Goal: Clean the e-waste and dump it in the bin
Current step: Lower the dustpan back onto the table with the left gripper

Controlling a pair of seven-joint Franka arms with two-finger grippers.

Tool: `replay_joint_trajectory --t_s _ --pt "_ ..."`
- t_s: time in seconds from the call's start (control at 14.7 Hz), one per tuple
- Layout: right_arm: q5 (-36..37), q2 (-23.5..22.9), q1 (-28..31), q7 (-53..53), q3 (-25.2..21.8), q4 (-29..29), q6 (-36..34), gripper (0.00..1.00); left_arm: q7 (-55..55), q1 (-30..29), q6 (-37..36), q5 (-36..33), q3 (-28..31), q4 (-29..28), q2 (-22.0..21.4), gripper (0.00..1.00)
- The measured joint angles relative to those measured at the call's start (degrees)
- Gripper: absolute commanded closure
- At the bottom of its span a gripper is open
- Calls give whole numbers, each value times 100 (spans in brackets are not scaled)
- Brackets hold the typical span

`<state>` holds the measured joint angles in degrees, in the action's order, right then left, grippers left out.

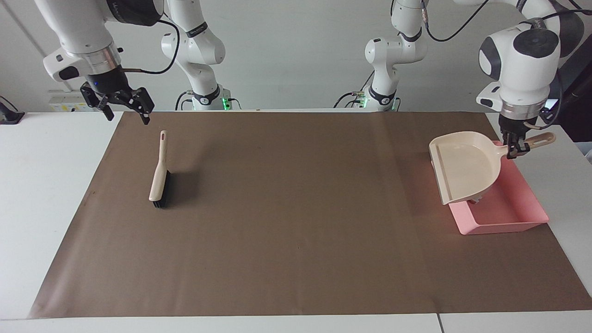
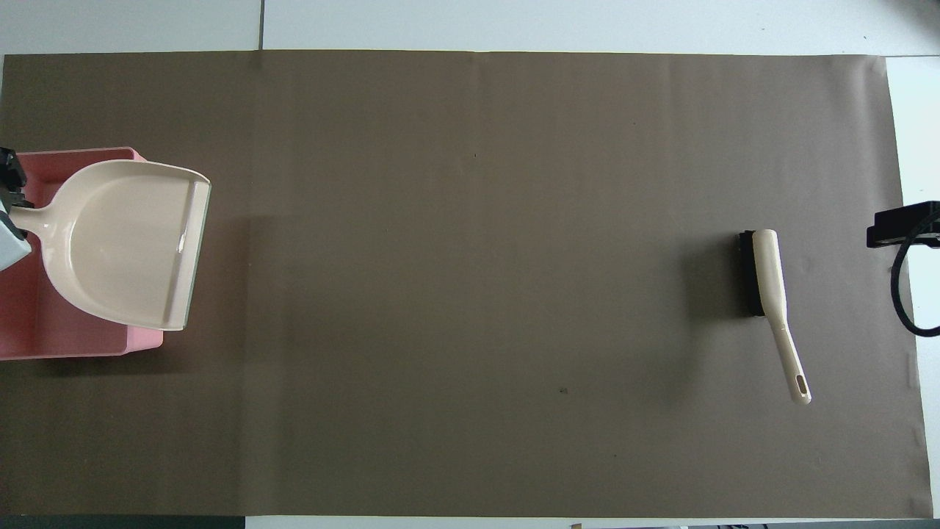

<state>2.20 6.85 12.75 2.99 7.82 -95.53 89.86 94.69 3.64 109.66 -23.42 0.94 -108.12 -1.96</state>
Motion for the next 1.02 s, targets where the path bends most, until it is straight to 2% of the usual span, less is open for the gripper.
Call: replay_joint_trajectory --t_s 0.14,0.27,0.34,0.54,1.02 --pt "0 -187 -211 0 -239 166 -103 0 -673 498 145 22 -17 -391 -30 99" --pt "0 -286 -857 26 -916 172 -114 0 -1439 946 465 25 -29 -860 -27 99" --pt "0 -306 -991 26 -1092 172 -116 0 -1751 1113 677 26 -34 -1102 -21 99" --pt "0 -309 -1027 26 -1169 179 -142 0 -2386 1449 1162 25 -37 -1652 36 99" --pt "0 -309 -923 26 -1003 180 -192 0 -2754 1502 1750 25 25 -1975 266 98"
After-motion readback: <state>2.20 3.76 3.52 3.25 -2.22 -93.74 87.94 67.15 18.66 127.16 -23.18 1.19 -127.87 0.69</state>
